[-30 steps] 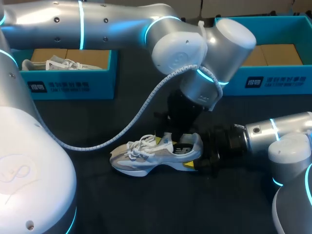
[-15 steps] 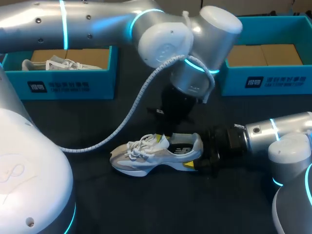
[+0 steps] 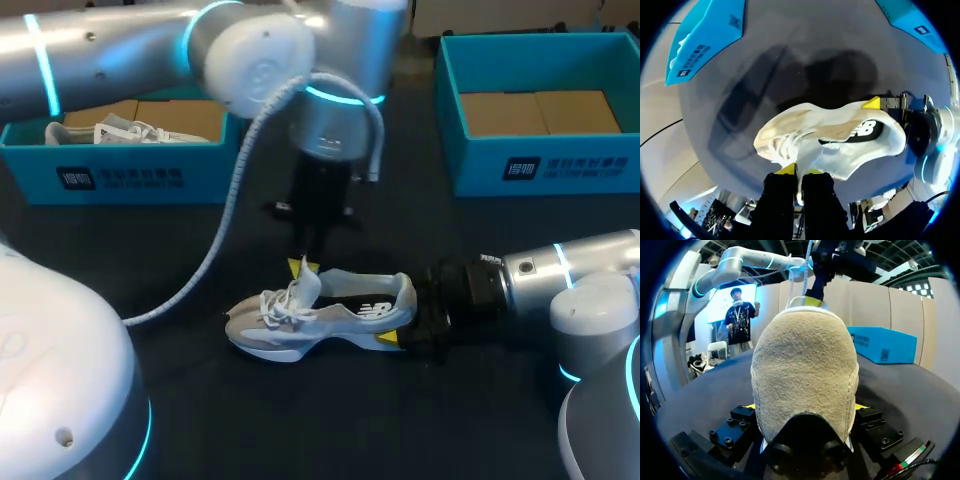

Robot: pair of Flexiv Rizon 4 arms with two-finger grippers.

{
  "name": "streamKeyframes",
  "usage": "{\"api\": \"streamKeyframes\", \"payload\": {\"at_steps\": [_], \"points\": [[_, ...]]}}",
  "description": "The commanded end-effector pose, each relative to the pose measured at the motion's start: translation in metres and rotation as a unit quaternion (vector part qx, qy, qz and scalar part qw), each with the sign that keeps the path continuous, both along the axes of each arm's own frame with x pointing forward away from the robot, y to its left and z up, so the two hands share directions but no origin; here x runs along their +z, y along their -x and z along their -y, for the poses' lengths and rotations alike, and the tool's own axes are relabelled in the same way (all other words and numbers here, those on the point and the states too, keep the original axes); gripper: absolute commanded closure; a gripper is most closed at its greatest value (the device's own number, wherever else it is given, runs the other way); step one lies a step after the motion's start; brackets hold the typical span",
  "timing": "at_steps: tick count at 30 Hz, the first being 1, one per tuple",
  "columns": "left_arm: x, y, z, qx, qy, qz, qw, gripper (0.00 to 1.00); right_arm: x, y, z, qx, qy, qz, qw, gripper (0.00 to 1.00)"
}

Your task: Take the shoe out of the shoebox, open the shoe tongue, remove and reinsert the insole, then place the shoe into the shoebox

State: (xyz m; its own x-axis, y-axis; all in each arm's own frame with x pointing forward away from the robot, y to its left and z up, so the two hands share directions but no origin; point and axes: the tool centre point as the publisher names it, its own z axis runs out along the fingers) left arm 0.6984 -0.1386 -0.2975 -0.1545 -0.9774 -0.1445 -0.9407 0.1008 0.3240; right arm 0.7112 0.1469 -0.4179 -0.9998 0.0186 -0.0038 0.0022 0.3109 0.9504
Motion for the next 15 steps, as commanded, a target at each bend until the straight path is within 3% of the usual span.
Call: {"api": "streamKeyframes", "payload": {"at_steps": [1, 12, 13, 15], "points": [[0.009, 0.005, -0.024, 0.033, 0.118, -0.002, 0.992, 1.00, -0.001, 0.001, -0.002, -0.001, 0.002, 0.000, 1.000, 1.00], [0.009, 0.005, -0.024, 0.033, 0.118, -0.002, 0.992, 1.00, -0.001, 0.001, -0.002, -0.001, 0.002, 0.000, 1.000, 1.00], [-0.007, 0.007, -0.056, 0.012, 0.134, 0.009, 0.991, 1.00, -0.001, 0.001, -0.002, -0.001, 0.002, 0.000, 1.000, 1.00], [-0.016, 0.007, -0.065, 0.010, 0.133, 0.008, 0.991, 1.00, -0.001, 0.001, -0.002, -0.001, 0.002, 0.000, 1.000, 1.00]]}}
